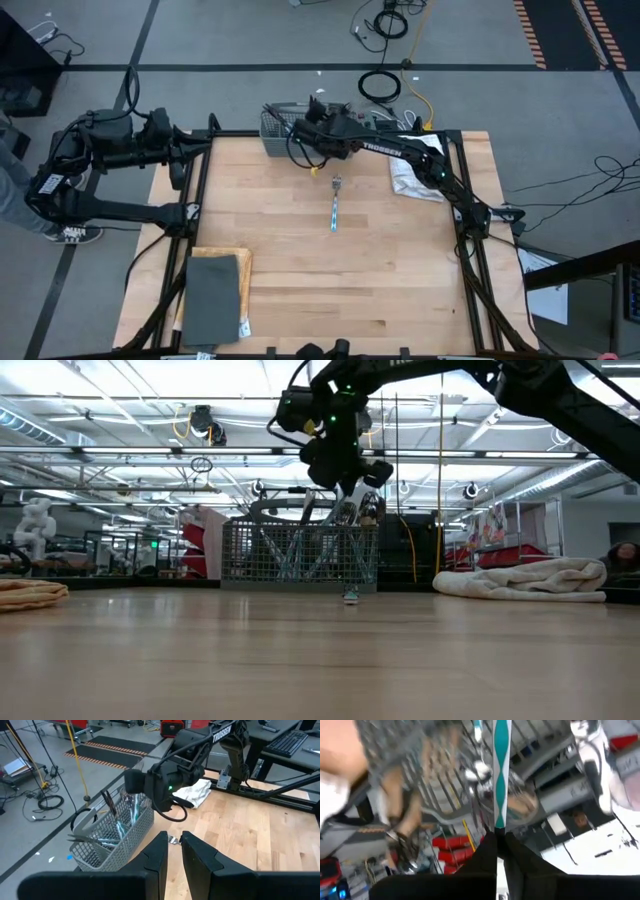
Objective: Sort silverware
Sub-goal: Put the blue fork into the gray silverware rack
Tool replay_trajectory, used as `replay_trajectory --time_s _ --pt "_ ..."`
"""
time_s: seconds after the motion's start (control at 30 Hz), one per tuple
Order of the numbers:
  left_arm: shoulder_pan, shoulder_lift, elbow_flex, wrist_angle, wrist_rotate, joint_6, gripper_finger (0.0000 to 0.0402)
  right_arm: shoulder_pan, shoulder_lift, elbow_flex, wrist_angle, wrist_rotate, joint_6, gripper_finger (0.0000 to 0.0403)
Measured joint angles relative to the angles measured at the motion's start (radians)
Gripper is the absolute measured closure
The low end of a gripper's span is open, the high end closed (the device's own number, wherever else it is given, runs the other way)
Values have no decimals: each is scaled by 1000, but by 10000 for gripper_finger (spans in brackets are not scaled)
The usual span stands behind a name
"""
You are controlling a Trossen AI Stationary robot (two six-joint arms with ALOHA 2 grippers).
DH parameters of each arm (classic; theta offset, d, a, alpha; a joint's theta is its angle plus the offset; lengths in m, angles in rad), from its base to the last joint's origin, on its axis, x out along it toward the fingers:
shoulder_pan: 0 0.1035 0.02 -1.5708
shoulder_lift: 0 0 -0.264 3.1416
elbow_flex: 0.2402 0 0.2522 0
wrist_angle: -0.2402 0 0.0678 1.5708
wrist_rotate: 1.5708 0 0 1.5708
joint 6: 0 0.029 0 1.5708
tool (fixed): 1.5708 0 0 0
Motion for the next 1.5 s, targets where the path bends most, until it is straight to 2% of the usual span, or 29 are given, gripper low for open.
replay_trajectory --time_s 0.2,0.5,0.7,0.93,1.0,1.07,1.1,1.13,1.2,1.27,1.33,1.5 --pt "0 0 0 0 0 1 340 1 0 0 2 -67 -7 377" --pt "0 0 0 1 0 1 340 2 0 0 13 -56 117 273" --pt "0 0 0 6 0 1 340 3 -14 2 59 11 326 233" --pt "0 0 0 34 0 -2 340 25 -72 34 72 31 479 234" --pt "0 0 0 35 1 -2 340 35 -95 34 48 53 613 235" --pt "0 0 0 34 1 -10 340 51 -126 34 -16 59 853 235" --pt "0 0 0 34 1 -23 340 61 -145 34 -66 33 1008 235" --pt "0 0 0 34 2 -32 340 69 -165 34 -120 -37 1182 235" --pt "0 0 0 31 3 -50 340 85 -201 36 -223 -266 1538 235" --pt "0 0 0 28 14 -56 340 102 -210 36 -304 -515 1824 235" --pt "0 0 0 26 32 -74 340 136 -208 16 -295 -668 1975 236" --pt "0 0 0 9 78 -111 340 244 -176 -109 -290 -761 2170 236"
